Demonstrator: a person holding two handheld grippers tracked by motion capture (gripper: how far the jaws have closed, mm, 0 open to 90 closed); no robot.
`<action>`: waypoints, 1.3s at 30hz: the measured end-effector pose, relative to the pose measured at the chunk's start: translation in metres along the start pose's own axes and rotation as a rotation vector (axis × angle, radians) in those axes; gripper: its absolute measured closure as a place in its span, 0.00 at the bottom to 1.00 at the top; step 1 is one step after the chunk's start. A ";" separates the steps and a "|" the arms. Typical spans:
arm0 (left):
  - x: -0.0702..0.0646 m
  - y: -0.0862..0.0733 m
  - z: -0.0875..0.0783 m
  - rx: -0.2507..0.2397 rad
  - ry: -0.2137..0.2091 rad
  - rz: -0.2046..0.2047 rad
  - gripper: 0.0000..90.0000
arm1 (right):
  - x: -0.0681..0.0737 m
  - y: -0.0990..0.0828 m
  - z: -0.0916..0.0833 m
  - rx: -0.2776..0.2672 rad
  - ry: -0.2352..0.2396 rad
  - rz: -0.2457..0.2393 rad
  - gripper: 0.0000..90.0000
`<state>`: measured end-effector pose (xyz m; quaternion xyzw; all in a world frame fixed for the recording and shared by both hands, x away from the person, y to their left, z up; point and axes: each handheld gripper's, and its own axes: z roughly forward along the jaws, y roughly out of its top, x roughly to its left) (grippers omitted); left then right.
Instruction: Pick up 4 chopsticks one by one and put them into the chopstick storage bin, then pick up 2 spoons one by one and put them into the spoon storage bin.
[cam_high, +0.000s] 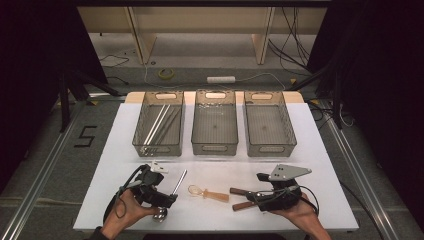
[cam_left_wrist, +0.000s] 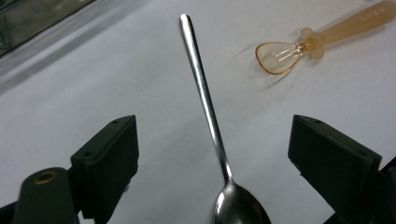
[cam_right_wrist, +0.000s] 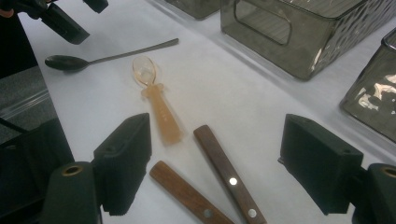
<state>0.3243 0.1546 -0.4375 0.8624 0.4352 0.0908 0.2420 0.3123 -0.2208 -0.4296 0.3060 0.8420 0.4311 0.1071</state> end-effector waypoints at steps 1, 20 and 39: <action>-0.001 -0.001 0.001 0.005 -0.002 0.000 0.18 | 0.000 0.000 0.000 0.000 0.000 -0.001 0.29; -0.017 -0.012 0.004 0.075 -0.003 0.047 0.18 | 0.000 0.000 0.000 0.006 0.000 0.002 0.29; -0.027 -0.027 0.011 0.153 -0.009 0.102 0.32 | 0.004 0.003 0.003 0.011 0.007 -0.008 0.29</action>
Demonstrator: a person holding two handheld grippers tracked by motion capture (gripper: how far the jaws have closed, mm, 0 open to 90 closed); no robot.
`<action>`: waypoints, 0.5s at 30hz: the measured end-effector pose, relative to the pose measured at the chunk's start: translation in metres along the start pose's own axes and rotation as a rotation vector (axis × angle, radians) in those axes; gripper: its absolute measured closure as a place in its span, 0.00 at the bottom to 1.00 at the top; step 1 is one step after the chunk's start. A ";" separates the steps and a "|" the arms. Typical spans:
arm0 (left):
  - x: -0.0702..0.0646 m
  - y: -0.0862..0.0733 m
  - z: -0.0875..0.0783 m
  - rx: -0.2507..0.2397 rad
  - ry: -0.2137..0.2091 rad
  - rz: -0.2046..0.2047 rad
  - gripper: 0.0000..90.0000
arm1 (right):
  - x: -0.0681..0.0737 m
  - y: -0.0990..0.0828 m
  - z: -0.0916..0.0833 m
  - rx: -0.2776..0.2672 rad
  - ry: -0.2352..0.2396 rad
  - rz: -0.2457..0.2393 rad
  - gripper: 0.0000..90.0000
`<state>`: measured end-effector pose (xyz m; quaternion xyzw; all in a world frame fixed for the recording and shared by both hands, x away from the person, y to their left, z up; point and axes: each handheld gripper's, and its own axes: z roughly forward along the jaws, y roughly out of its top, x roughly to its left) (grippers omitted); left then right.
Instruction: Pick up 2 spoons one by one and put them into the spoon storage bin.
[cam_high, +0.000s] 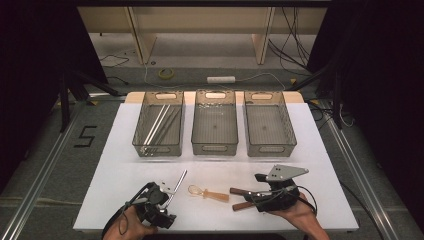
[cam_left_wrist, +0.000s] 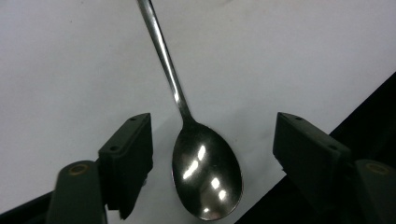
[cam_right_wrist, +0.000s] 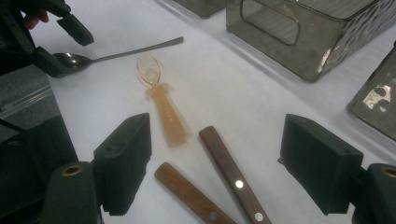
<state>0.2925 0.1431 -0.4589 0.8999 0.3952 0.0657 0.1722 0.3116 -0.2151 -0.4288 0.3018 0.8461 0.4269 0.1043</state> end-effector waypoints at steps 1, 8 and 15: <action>0.000 -0.001 0.000 0.003 -0.002 0.001 0.34 | 0.000 0.000 0.000 0.001 -0.001 -0.001 0.29; 0.002 -0.002 0.005 0.031 0.004 0.011 0.49 | 0.000 0.001 0.000 -0.002 0.004 0.000 0.29; 0.004 -0.003 0.006 0.042 -0.003 0.012 0.58 | 0.000 0.001 0.000 -0.002 0.004 -0.001 0.29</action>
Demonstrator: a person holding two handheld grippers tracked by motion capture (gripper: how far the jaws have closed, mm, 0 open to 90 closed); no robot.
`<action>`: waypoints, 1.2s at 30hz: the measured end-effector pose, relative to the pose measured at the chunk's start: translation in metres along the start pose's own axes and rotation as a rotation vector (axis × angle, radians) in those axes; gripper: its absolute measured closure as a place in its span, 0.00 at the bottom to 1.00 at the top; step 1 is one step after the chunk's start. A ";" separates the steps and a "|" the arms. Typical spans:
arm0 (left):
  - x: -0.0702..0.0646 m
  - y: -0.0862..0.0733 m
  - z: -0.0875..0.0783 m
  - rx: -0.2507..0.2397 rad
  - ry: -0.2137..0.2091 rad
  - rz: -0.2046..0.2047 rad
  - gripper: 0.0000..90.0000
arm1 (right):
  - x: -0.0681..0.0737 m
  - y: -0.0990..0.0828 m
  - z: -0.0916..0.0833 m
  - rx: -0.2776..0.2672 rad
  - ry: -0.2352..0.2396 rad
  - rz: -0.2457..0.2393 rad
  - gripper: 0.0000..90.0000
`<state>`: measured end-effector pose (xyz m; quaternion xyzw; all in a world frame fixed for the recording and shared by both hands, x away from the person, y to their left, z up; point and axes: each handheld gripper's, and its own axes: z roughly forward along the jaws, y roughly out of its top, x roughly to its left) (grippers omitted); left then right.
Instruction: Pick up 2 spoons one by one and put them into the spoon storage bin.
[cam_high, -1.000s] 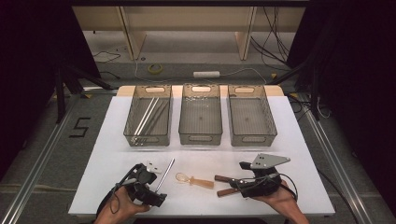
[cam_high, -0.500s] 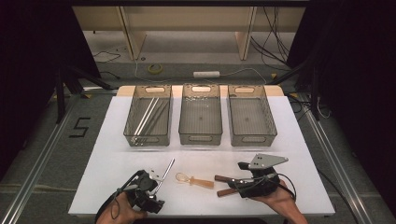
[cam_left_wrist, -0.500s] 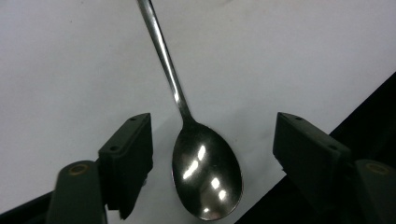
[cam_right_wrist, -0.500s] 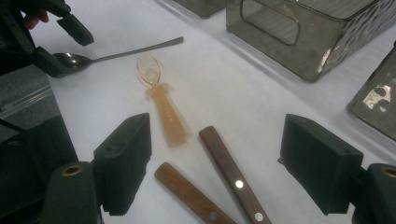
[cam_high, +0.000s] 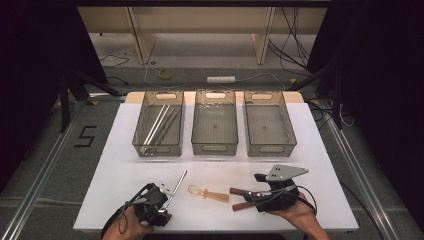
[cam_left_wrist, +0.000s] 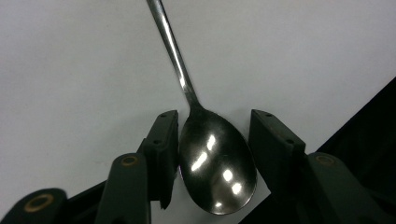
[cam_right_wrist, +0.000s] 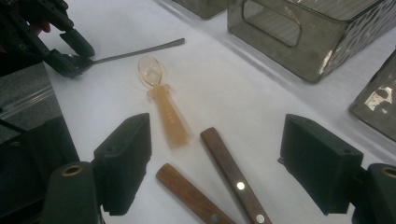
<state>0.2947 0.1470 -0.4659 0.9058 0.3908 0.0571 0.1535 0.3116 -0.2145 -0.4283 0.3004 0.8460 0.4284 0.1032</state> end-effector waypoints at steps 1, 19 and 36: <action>0.000 0.000 0.000 -0.001 0.000 0.001 0.59 | 0.000 0.000 0.000 0.001 0.000 -0.001 0.29; 0.006 0.001 -0.001 0.010 -0.030 -0.011 0.62 | 0.000 0.000 -0.001 -0.002 0.001 0.000 0.29; 0.018 -0.001 -0.002 0.012 -0.041 -0.058 0.67 | 0.000 0.000 -0.001 -0.001 0.000 -0.001 0.29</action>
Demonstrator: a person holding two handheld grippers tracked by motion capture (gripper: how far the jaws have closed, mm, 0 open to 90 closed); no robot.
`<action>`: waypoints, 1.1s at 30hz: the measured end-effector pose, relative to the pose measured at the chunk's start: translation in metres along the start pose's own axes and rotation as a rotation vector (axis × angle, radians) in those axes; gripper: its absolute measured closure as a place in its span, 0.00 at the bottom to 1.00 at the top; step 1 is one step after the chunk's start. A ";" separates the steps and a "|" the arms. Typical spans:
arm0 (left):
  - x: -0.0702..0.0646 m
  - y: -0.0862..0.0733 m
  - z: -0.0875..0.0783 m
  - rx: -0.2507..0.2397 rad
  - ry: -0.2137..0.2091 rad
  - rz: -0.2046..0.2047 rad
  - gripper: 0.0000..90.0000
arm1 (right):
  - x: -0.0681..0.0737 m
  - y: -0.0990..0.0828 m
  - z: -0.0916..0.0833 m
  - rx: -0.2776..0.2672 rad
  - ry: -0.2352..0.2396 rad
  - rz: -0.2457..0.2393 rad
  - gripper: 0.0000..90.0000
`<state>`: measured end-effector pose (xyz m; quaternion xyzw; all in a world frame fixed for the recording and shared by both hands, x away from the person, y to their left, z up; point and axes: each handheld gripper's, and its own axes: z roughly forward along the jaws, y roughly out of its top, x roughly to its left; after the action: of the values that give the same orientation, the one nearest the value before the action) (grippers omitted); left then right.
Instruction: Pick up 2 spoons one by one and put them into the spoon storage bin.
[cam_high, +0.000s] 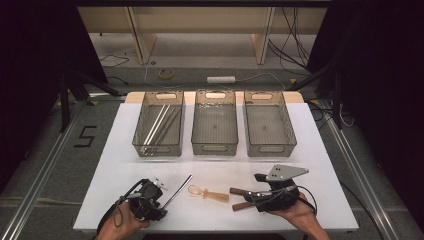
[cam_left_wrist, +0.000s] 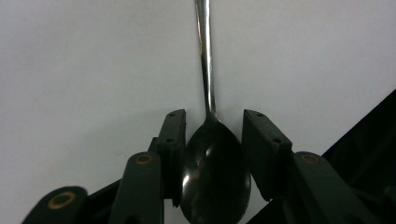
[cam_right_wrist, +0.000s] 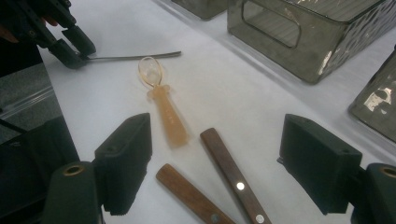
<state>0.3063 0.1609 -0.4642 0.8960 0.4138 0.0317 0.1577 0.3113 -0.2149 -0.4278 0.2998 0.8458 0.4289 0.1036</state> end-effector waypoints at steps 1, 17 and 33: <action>-0.001 0.000 0.000 -0.002 0.008 0.007 0.70 | 0.000 0.000 0.000 0.000 0.001 0.000 0.29; -0.002 0.002 0.001 0.024 0.013 0.006 0.84 | 0.001 0.000 0.001 0.004 0.011 -0.007 0.29; -0.009 -0.006 -0.008 0.107 0.041 0.036 0.64 | 0.001 0.000 0.001 0.005 0.011 -0.004 0.29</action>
<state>0.2941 0.1599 -0.4582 0.9095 0.4021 0.0307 0.1005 0.3113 -0.2138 -0.4287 0.2959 0.8480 0.4282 0.0993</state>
